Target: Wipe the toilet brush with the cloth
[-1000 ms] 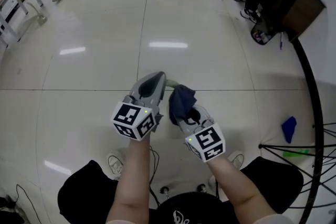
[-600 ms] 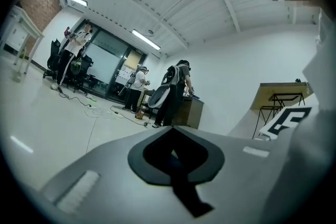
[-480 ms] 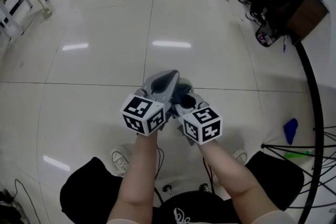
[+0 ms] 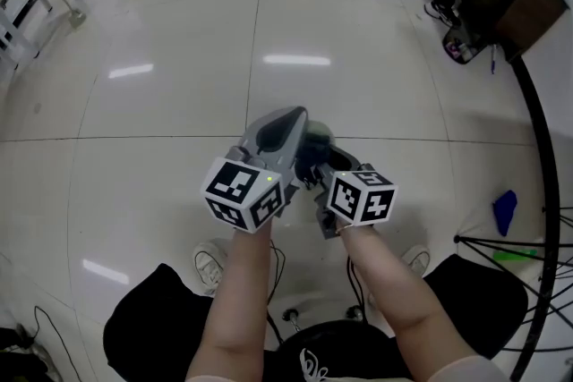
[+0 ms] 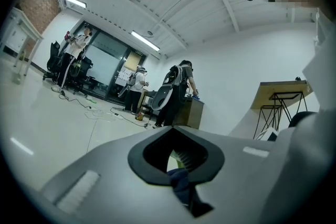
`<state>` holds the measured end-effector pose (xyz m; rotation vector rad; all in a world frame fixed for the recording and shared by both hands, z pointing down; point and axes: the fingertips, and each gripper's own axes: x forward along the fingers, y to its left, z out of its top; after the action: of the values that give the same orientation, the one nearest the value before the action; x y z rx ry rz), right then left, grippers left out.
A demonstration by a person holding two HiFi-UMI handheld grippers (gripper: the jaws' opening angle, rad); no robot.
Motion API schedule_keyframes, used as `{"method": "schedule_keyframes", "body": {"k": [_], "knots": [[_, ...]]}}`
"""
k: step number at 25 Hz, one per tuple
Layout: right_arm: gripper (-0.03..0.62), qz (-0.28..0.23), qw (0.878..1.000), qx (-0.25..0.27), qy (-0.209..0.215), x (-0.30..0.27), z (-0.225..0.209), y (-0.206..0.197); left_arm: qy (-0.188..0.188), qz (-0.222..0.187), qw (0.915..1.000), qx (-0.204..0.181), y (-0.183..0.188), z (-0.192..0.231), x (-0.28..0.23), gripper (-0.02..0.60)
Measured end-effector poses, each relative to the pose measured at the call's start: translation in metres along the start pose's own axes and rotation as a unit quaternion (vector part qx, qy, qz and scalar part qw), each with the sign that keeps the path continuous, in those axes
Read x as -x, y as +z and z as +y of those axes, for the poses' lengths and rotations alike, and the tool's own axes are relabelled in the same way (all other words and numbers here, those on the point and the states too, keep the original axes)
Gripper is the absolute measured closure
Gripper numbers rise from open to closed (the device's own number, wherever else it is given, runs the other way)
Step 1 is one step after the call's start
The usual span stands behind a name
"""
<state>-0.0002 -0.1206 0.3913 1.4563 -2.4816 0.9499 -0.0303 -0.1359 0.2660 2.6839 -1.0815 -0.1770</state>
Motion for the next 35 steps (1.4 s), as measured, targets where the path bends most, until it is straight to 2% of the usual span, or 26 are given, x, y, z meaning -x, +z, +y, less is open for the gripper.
{"method": "schedule_keyframes", "body": {"k": [8, 12, 19, 25, 27, 30, 33, 35], "knots": [[0.534, 0.027, 0.997, -0.071, -0.028, -0.005, -0.051, -0.036, 0.004, -0.017, 0.9998, 0.009, 0.002, 0.005, -0.002, 0.577], [0.534, 0.049, 0.995, -0.071, -0.043, -0.012, -0.070, -0.058, 0.014, -0.020, 0.9997, 0.009, 0.001, 0.009, -0.003, 0.577], [0.534, 0.090, 0.988, -0.101, -0.074, -0.030, -0.101, -0.101, 0.019, -0.024, 0.9995, 0.008, 0.002, 0.013, -0.005, 0.577], [0.534, 0.112, 0.986, -0.095, -0.074, -0.038, -0.110, -0.119, 0.032, -0.040, 0.9987, 0.009, 0.005, 0.014, -0.007, 0.577], [0.534, 0.117, 0.988, -0.075, -0.062, -0.036, -0.106, -0.120, 0.031, -0.038, 0.9988, 0.008, 0.005, 0.013, -0.008, 0.577], [0.534, 0.102, 0.994, 0.022, -0.028, -0.022, -0.080, -0.102, 0.029, -0.030, 0.9991, 0.004, 0.003, 0.012, -0.007, 0.577], [0.534, 0.056, 0.989, 0.133, 0.017, 0.001, -0.036, -0.063, 0.036, -0.022, 0.9991, -0.003, 0.001, 0.014, -0.002, 0.577], [0.534, 0.030, 0.987, 0.153, 0.045, 0.022, -0.015, -0.043, 0.047, -0.018, 0.9987, 0.000, 0.002, 0.015, 0.003, 0.575]]}}
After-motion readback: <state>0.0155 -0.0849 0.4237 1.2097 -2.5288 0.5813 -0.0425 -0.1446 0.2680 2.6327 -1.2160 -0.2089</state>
